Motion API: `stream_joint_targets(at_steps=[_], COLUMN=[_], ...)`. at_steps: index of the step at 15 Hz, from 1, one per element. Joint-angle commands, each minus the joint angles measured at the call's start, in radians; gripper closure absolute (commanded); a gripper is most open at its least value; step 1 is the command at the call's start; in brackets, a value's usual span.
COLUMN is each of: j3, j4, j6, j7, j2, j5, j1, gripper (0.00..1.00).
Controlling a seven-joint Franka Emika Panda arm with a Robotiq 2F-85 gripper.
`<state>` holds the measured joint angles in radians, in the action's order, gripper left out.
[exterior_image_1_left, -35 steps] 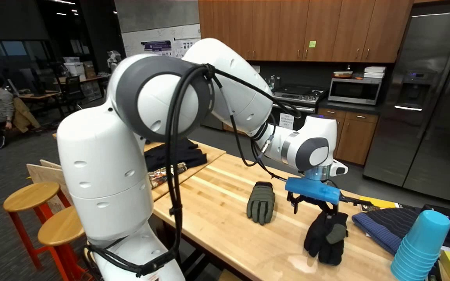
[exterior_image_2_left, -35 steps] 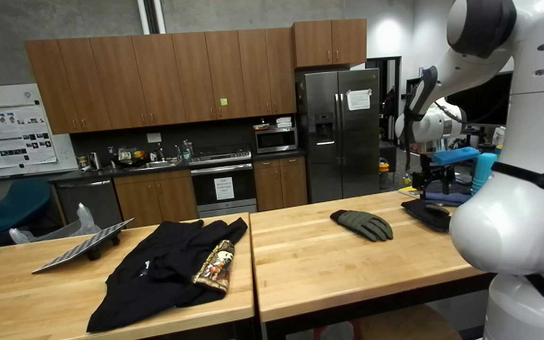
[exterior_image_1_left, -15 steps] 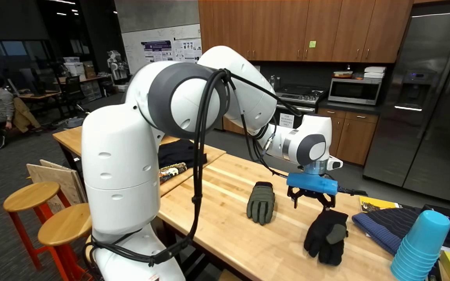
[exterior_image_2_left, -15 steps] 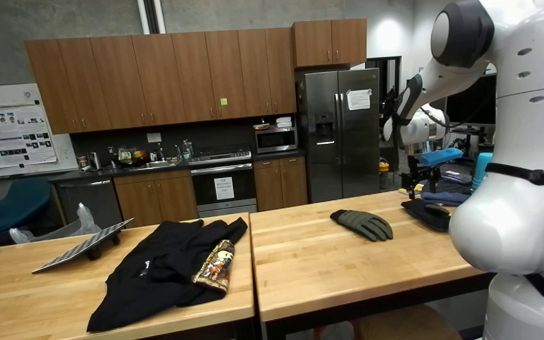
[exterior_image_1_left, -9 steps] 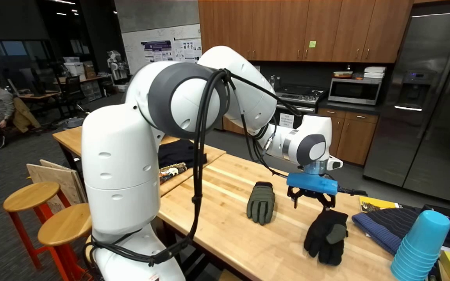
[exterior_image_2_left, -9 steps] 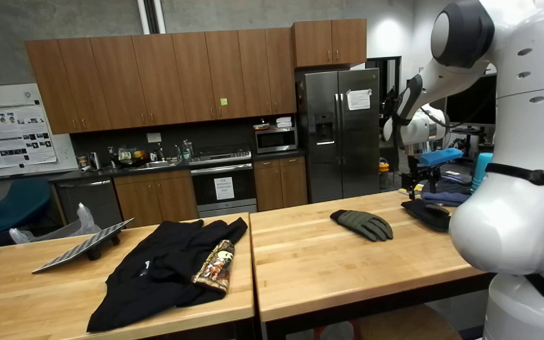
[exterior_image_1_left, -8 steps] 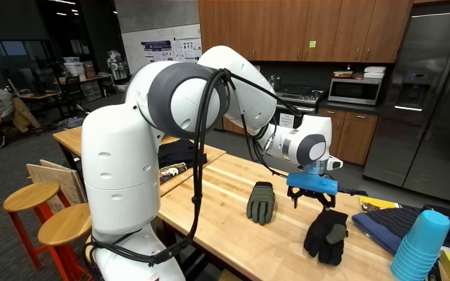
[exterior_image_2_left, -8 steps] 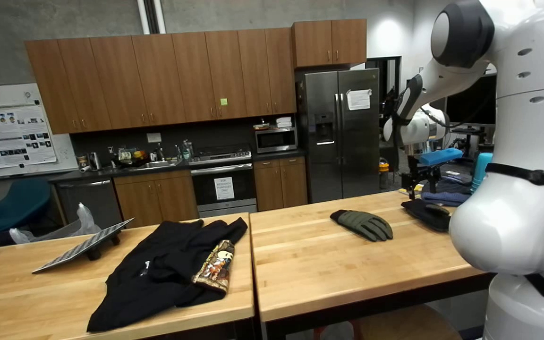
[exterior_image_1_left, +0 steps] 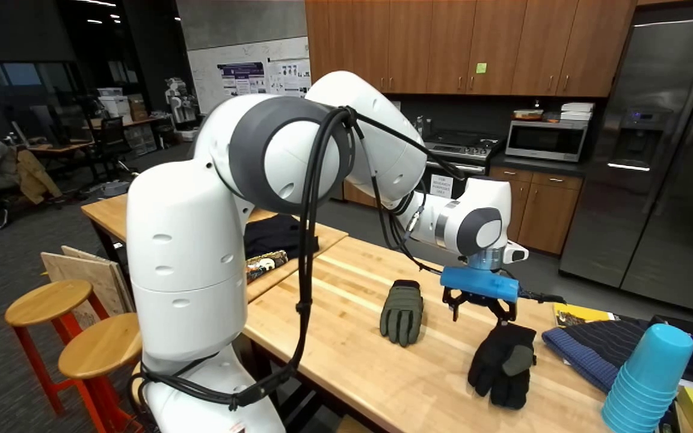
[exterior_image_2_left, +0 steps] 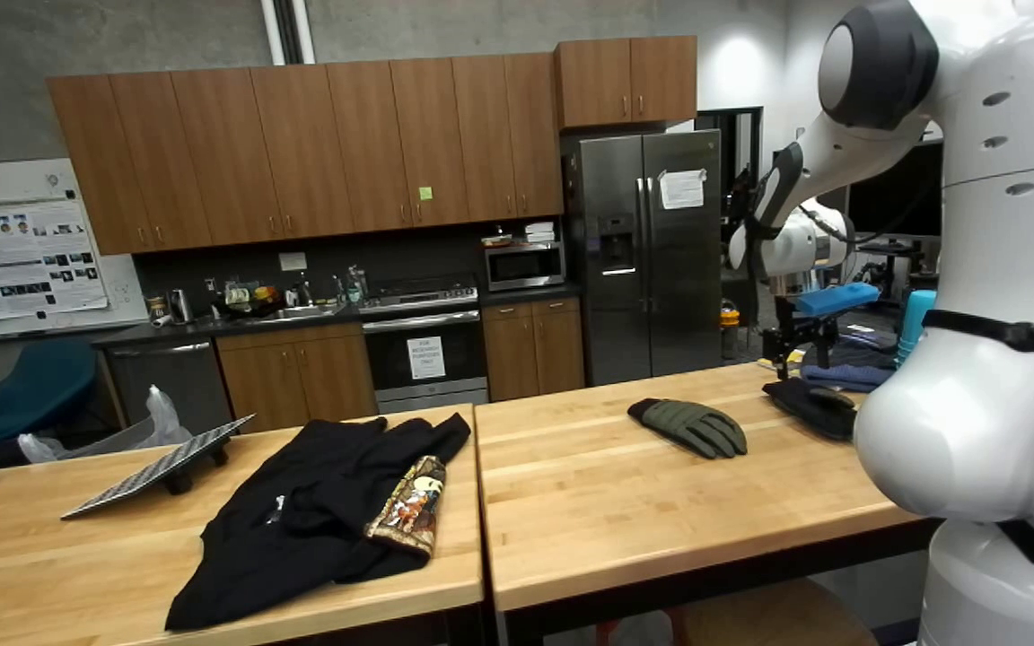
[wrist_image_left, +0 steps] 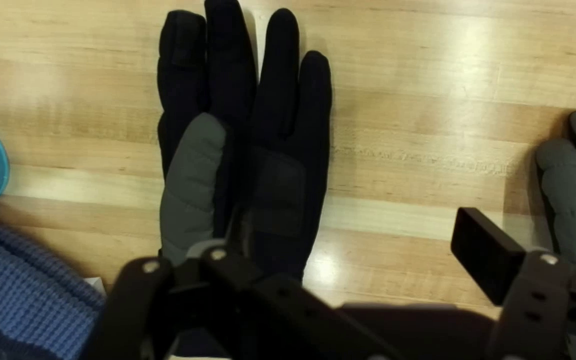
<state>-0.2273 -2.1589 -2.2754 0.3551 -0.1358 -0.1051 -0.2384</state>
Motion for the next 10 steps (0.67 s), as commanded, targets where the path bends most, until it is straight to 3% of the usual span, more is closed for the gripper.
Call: stream_joint_targets(at_steps=[1, 4, 10], j3=[0.005, 0.0, -0.007], j4=[0.012, 0.014, 0.019], j6=[-0.015, -0.019, -0.014], j7=[-0.025, -0.055, -0.098], j2=[-0.025, -0.046, -0.087], j5=[0.07, 0.072, -0.076], j1=[-0.018, -0.02, 0.0], gripper=[0.0, 0.0, 0.0])
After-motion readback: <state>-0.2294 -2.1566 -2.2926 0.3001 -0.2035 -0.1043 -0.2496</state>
